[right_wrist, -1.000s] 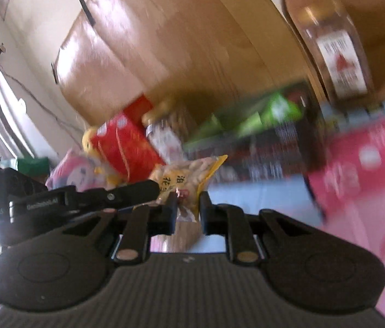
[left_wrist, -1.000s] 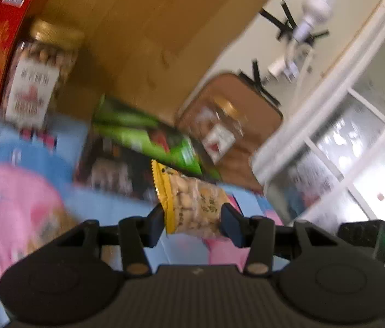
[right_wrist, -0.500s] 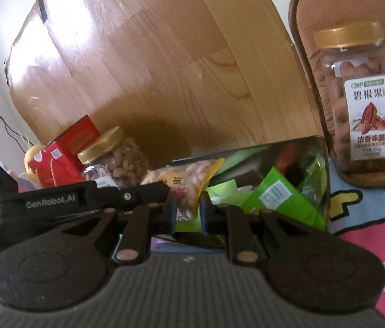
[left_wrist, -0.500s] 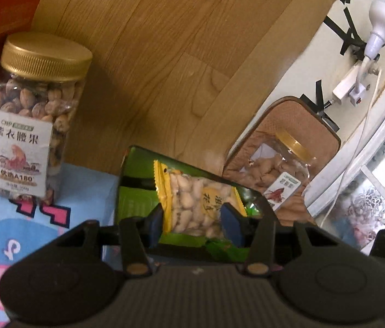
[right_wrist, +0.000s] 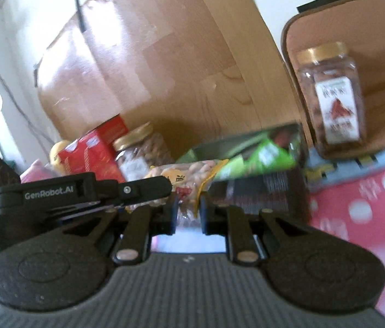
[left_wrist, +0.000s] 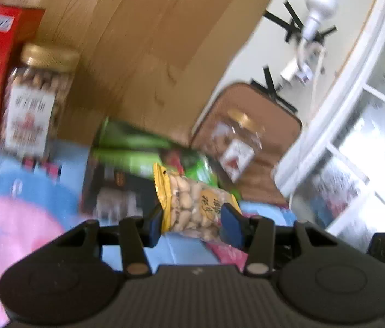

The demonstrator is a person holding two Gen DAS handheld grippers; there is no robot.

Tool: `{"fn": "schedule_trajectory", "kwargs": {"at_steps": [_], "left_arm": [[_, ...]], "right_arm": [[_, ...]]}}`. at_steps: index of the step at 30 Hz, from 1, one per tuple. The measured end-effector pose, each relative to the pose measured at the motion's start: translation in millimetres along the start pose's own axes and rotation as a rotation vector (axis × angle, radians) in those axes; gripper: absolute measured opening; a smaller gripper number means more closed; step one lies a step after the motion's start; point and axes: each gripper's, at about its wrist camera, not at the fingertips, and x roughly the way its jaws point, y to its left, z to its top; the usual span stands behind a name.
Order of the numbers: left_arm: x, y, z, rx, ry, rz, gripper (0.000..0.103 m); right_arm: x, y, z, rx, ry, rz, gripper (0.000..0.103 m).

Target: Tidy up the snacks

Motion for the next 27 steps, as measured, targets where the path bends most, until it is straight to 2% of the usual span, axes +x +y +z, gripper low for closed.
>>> {"fn": "schedule_trajectory", "kwargs": {"at_steps": [6,9,11,16,27], "left_arm": [[-24,-12,-74,0.016,0.077,0.040,0.044],[-32,-13,-99,0.023,0.109,0.061,0.044],[-36,-10,-109,0.006,0.126,0.074,0.044],[-48,-15,-121,0.045,0.099,0.110,0.044],[-61,-17,-134,0.062,0.062,0.123,0.044]], "right_arm": [[-48,4,-60,0.061,0.078,-0.023,0.020],[-61,6,-83,0.084,0.117,-0.040,0.020],[-63,9,-94,0.092,0.132,-0.050,0.020],[-66,21,-104,0.080,0.149,-0.070,0.021],[-79,28,-119,0.075,0.122,-0.082,0.024]]}}
